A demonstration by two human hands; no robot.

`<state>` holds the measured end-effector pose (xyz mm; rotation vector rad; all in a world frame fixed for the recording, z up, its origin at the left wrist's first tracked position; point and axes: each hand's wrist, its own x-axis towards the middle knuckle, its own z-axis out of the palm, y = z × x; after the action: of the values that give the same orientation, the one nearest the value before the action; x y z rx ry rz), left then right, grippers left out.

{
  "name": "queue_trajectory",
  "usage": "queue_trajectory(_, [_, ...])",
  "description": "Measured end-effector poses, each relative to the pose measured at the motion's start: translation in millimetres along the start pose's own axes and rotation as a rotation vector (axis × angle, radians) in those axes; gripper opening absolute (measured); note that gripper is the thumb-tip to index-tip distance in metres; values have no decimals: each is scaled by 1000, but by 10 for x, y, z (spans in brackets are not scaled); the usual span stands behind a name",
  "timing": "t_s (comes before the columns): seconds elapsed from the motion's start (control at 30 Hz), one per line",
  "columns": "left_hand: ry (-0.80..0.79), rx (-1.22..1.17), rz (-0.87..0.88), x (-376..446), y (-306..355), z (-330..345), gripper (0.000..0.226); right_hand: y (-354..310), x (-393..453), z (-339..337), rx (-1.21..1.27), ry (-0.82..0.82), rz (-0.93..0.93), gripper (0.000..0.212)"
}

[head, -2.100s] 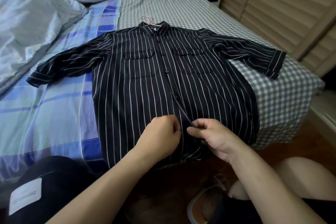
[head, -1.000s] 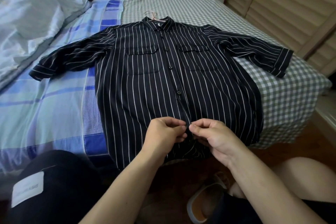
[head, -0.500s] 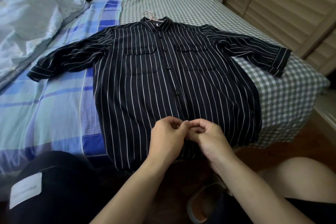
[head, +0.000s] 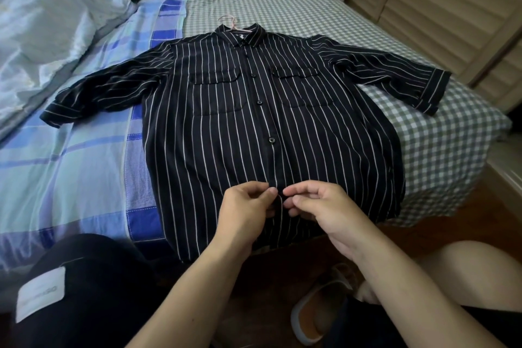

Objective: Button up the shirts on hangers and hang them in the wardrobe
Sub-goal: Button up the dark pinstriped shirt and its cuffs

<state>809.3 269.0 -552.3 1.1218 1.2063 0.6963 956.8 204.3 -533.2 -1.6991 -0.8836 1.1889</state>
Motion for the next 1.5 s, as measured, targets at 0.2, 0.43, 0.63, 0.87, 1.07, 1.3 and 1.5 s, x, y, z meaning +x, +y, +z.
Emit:
queue_trajectory(0.2, [-41,-122,8,9,-28,-55,14,-73,59,-199,-345,370,-489,23])
queue_trajectory(0.43, [2,33,170,-86,-86,-54,20,149,168,35,-620,80,-685,26])
queue_trajectory(0.63, [77,235,333,-121,-121,-30,30,131,177,1,-843,110,-840,17])
queue_trajectory(0.87, [10,350,252,-110,-61,-97,16,156,258,20,-660,118,-546,12])
queue_trajectory(1.07, [348,880,342,-325,-108,-654,26,74,236,-353,-757,578,-408,23])
queue_trajectory(1.3, [585,539,-19,-383,-232,-1095,49,239,200,-1009,-236,572,264,67])
queue_trajectory(1.5, [405,357,74,-539,-119,-994,25,95,99,-1581,-433,755,114,33])
